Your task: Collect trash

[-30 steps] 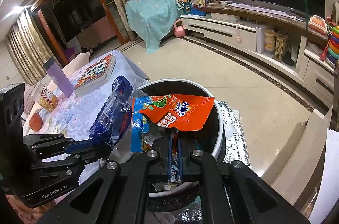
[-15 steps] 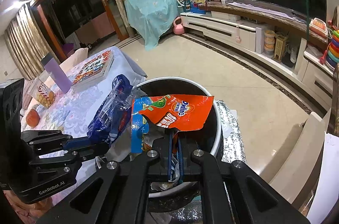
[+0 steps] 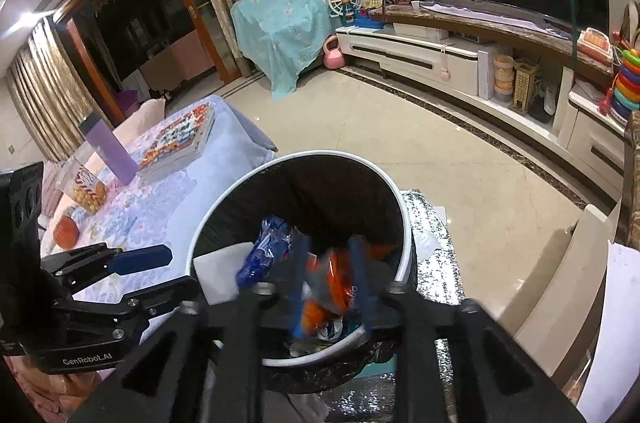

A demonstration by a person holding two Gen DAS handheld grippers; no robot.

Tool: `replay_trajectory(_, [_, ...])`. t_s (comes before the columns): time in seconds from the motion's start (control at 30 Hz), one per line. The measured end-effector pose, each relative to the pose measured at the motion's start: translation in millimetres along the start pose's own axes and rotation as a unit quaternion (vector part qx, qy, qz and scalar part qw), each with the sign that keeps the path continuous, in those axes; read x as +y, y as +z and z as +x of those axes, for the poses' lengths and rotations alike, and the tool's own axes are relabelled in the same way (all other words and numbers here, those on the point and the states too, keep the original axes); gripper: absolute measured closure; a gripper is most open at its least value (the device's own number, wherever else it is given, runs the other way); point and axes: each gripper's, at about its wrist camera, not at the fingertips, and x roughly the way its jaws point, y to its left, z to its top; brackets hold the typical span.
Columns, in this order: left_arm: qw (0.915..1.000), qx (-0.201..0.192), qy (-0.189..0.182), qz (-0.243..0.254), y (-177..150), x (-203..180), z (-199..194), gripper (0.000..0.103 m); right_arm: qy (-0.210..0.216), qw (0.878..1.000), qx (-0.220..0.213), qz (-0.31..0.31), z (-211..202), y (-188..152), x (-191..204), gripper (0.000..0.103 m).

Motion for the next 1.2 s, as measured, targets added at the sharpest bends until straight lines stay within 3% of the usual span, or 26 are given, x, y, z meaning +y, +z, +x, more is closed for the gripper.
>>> replay_trajectory(0.3, [0.9999,-0.005,0.003,-0.009,-9.2,5.0,-12.3,0.045,0.007,1.0,-0.018,0.011,-15.8,-4.2,4.7,0.049])
replay_trajectory(0.47, [0.9995,-0.017,0.002,-0.025,-25.0,8.9,-26.8,0.036,0.016,0.999,-0.034,0.027,-34.4,-13.5,8.8,0.026])
replay_trajectory(0.63, [0.9986,-0.03,0.007,-0.042,-50.7,12.3,-44.6,0.029,0.03,0.997,-0.046,0.047,-52.0,-31.8,15.8,0.011])
replay_trajectory(1.03, [0.9942,-0.064,0.009,-0.086,-115.6,33.3,-88.6,0.025,0.05,0.993,-0.066,0.079,-77.6,-82.3,38.2,0.003])
replay_trajectory(1.2, [0.9921,-0.075,0.019,-0.098,-136.1,40.5,-103.7,0.016,0.057,0.992,-0.066,0.092,-82.5,-101.6,49.6,0.002])
